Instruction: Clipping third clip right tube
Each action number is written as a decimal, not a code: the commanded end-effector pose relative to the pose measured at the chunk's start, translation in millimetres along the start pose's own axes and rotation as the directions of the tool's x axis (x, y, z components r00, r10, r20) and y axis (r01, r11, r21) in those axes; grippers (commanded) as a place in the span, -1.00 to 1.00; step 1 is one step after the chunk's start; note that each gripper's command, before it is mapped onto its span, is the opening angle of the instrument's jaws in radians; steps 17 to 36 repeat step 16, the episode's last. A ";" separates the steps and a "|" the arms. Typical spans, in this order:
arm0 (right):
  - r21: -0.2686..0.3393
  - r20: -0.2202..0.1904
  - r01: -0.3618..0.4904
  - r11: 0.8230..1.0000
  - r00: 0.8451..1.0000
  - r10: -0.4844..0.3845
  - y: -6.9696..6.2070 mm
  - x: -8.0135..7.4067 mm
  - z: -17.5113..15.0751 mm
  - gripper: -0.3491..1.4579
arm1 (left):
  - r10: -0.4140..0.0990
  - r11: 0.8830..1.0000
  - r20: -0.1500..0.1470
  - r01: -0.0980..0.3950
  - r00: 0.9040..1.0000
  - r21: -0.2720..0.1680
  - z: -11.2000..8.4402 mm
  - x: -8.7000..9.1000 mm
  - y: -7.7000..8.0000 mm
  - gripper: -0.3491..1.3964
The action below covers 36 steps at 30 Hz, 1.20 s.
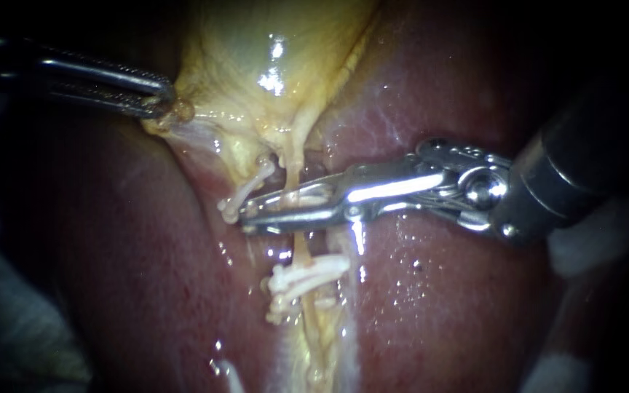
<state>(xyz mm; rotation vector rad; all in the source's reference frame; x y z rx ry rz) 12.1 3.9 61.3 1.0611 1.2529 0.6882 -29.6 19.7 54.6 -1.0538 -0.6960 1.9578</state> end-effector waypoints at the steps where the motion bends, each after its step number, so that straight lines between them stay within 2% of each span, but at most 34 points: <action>1: 0.006 0.002 -0.007 1.000 1.000 0.007 0.0 -0.1 0.0 -1.00 | 0.000 1.000 0.000 0.000 1.000 0.000 0.0 0.0 0.0 -1.00; 16: -0.006 -0.002 0.001 1.000 1.000 -0.001 0.5 -1.2 0.0 -1.00 | 0.000 1.000 0.000 0.000 1.000 0.000 0.1 0.1 0.0 -1.00; 36: -0.006 -0.002 0.001 1.000 1.000 -0.001 0.5 -1.2 0.0 -1.00 | 0.000 1.000 0.000 0.000 1.000 0.000 0.1 0.1 0.0 -1.00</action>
